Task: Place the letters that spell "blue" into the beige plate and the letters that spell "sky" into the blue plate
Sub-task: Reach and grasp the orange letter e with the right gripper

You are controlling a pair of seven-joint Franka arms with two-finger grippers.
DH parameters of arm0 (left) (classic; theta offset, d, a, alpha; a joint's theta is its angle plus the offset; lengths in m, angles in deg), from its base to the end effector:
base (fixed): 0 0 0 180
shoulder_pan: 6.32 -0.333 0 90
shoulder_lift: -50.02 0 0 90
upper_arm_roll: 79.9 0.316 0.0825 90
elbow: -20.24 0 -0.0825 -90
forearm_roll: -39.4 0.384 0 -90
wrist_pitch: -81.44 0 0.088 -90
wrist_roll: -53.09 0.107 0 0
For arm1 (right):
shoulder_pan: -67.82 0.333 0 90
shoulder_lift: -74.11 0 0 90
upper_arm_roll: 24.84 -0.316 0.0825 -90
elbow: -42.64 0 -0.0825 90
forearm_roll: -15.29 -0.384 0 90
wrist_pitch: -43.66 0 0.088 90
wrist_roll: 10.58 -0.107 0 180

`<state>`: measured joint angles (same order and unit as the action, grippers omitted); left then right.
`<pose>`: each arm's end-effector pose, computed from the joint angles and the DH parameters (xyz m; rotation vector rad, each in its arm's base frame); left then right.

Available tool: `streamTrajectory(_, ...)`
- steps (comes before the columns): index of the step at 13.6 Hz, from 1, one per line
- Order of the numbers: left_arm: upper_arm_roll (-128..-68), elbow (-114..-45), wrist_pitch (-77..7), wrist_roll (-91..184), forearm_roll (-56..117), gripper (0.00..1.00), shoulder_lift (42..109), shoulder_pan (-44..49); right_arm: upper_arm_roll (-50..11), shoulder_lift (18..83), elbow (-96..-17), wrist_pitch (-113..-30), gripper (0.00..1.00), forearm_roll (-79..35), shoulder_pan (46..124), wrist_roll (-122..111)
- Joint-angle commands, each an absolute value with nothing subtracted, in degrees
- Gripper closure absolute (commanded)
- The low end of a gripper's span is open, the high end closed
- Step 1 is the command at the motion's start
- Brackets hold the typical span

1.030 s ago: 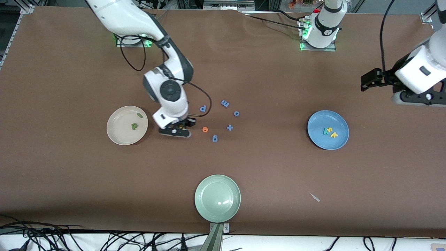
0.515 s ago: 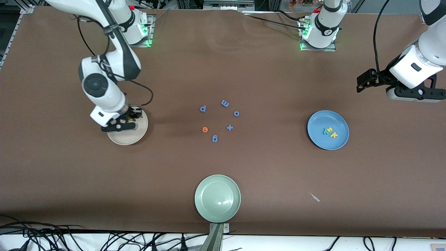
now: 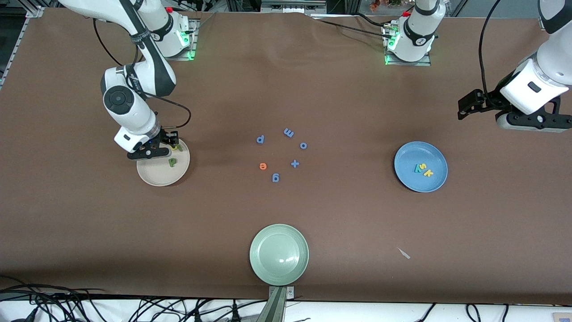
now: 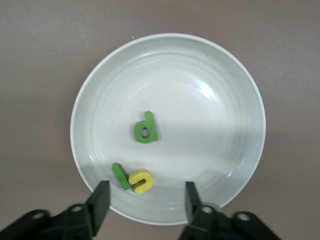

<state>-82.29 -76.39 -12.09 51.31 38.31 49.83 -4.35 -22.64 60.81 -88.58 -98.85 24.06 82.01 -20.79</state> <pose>0.5530 -0.0441 0.5769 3.1237 -0.0678 -0.0808 0.5156 0.1100 0.2468 3.0276 0.2353 -0.0235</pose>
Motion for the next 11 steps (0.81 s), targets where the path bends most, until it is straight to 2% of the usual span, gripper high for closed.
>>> streamTrajectory(1,-82.0,-75.8,-11.5,51.9,37.5,0.0,49.5,-3.9,-23.0,60.4,-85.2,-98.3,0.09,21.5,86.8,-26.6)
streamTrajectory(5,-82.7,-75.8,-11.3,51.9,37.5,0.0,49.5,-3.4,-25.0,49.2,-69.8,-96.2,0.09,18.8,96.4,-43.9)
streamTrajectory(9,-82.7,-75.7,-11.3,52.0,37.6,0.0,49.8,-3.4,-27.6,36.9,-53.8,-96.1,0.09,16.9,100.9,-57.8)
streamTrajectory(11,-85.0,-75.7,-10.7,51.9,37.5,0.0,49.6,-3.4,-27.6,34.0,-50.1,-96.1,0.1,16.6,102.1,-60.4)
